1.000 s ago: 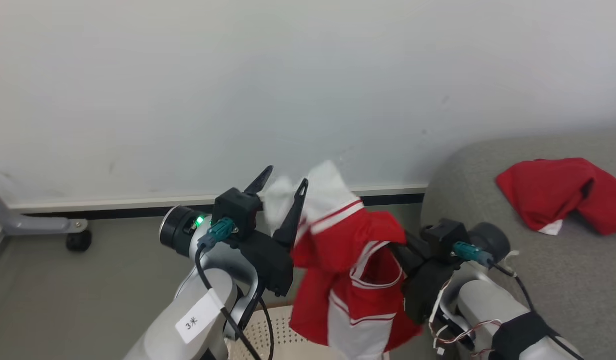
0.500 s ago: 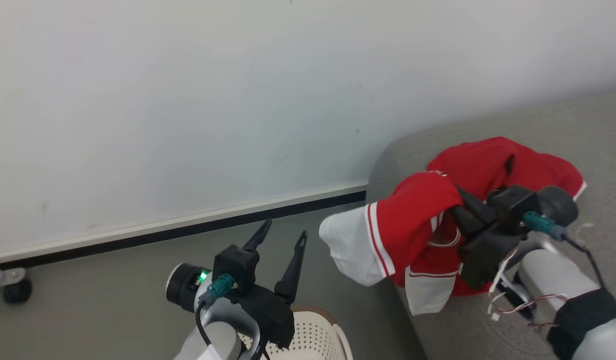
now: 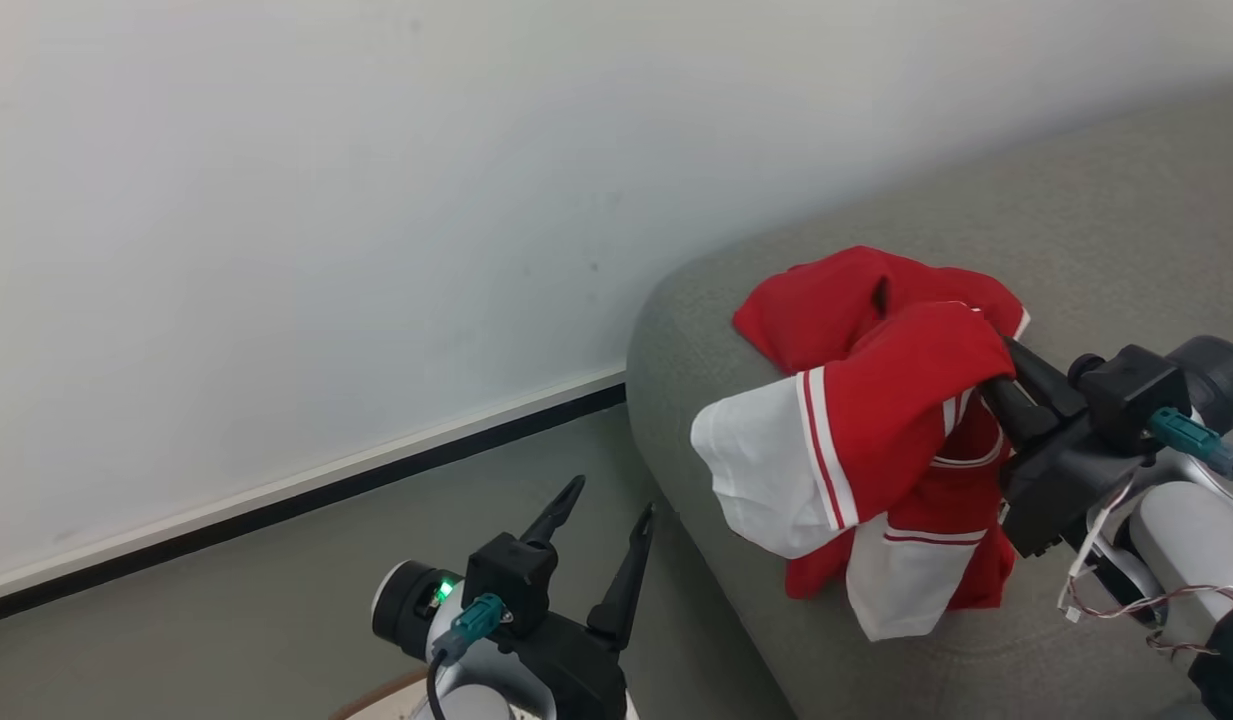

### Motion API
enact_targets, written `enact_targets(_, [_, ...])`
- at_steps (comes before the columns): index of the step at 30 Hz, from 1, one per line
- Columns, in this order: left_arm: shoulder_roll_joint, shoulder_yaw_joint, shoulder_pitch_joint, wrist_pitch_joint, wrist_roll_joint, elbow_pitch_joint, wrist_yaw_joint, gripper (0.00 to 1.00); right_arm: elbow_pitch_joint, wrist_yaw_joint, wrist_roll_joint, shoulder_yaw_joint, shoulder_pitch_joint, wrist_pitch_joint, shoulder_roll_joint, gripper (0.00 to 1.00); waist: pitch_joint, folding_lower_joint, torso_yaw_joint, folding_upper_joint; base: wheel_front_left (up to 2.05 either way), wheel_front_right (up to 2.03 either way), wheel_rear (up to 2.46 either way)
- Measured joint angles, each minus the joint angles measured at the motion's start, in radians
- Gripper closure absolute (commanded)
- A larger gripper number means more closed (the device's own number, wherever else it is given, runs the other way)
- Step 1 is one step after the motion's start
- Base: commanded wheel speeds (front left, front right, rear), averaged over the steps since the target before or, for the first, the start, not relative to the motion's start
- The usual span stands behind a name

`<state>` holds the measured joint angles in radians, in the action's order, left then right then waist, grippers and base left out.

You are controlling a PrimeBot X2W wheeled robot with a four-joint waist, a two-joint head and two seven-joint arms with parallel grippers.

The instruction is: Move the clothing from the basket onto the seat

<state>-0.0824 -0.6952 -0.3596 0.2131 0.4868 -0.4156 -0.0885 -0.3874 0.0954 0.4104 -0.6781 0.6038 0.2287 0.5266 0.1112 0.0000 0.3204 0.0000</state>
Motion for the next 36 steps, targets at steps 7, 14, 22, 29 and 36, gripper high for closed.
enact_targets(7, [0.010, -0.019, 0.000, 0.001, -0.006, 0.011, -0.001, 0.00, 0.041, -0.011, 0.010, 0.022, -0.014, -0.018, 0.025, 1.00, -0.023, 0.0000, 0.028, 0.0000, 0.00, 0.00, 0.00])
enact_targets(14, [0.010, -0.030, -0.003, 0.001, -0.025, 0.031, -0.002, 0.00, -0.012, -0.012, 0.022, 0.061, 0.108, -0.049, 0.023, 1.00, -0.070, 0.0000, 0.028, 0.0001, 0.00, 0.00, 0.00])
enact_targets(22, [-0.001, -0.042, -0.049, -0.017, -0.068, 0.080, -0.008, 0.00, -0.104, -0.012, 0.037, 0.152, 0.389, -0.097, 0.025, 1.00, -0.153, 0.0001, 0.006, 0.0000, 0.00, 0.00, 0.00])
enact_targets(29, [-0.022, -0.042, -0.106, -0.036, -0.090, 0.116, -0.009, 0.00, -0.208, -0.017, 0.035, 0.209, 0.585, -0.127, 0.073, 1.00, -0.244, 0.0001, -0.027, 0.0001, 0.00, 0.00, 0.00])
enact_targets(36, [-0.050, -0.037, -0.154, -0.064, -0.130, 0.170, -0.012, 0.00, -0.297, -0.026, 0.032, 0.249, 0.695, -0.140, 0.111, 1.00, -0.359, 0.0002, -0.061, 0.0001, 0.00, 0.00, 0.00])
